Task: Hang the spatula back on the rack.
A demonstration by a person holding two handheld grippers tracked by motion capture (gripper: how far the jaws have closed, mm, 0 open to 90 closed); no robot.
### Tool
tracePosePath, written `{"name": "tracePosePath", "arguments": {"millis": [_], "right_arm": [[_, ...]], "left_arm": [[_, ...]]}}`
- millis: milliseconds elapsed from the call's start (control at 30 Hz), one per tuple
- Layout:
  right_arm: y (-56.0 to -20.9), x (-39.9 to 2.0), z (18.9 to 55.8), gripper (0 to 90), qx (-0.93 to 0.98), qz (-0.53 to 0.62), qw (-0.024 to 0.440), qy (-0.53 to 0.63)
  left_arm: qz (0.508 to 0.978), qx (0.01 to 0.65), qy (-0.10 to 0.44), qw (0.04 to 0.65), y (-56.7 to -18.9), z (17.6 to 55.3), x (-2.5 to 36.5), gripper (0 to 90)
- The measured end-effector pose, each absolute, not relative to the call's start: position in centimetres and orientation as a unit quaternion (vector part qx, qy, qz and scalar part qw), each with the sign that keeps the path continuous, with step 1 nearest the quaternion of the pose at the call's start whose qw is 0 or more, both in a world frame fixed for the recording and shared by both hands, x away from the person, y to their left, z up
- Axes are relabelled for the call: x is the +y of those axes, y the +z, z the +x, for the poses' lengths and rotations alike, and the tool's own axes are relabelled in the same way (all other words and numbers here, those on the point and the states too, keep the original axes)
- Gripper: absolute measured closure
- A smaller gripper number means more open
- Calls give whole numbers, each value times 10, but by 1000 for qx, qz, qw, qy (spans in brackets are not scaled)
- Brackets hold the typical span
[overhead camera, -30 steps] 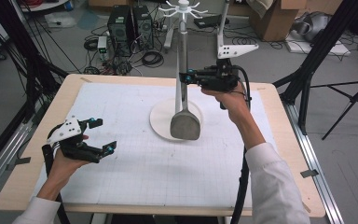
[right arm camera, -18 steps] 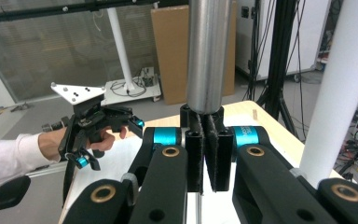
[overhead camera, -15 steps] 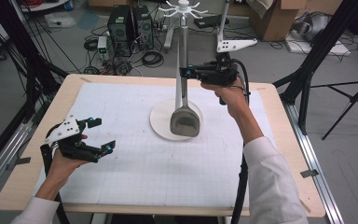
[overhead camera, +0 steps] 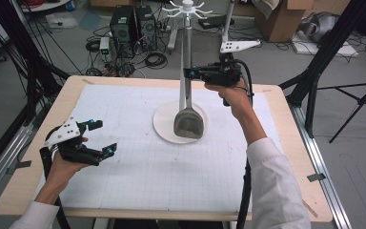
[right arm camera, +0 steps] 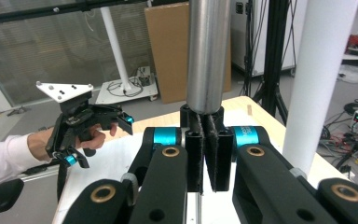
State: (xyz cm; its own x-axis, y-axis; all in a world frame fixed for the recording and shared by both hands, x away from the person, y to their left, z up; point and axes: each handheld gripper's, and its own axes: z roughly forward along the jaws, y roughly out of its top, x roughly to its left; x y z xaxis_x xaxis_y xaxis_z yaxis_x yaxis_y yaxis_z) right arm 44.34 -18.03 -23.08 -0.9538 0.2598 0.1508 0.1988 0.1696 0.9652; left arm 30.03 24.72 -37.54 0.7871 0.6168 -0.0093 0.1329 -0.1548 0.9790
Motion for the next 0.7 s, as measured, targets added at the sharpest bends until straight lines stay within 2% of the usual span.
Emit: {"name": "tracePosePath", "arguments": {"millis": [200, 333, 700], "right_arm": [[-233, -181, 445, 855, 771, 161, 35, 616], [-234, -181, 445, 749, 768, 167, 39, 617], [-233, -190, 432, 634, 770, 178, 68, 609]], "left_arm": [[734, 258, 199, 596, -377, 301, 247, 17], [732, 258, 201, 598, -376, 301, 248, 17], [730, 264, 197, 599, -380, 302, 249, 17]]}}
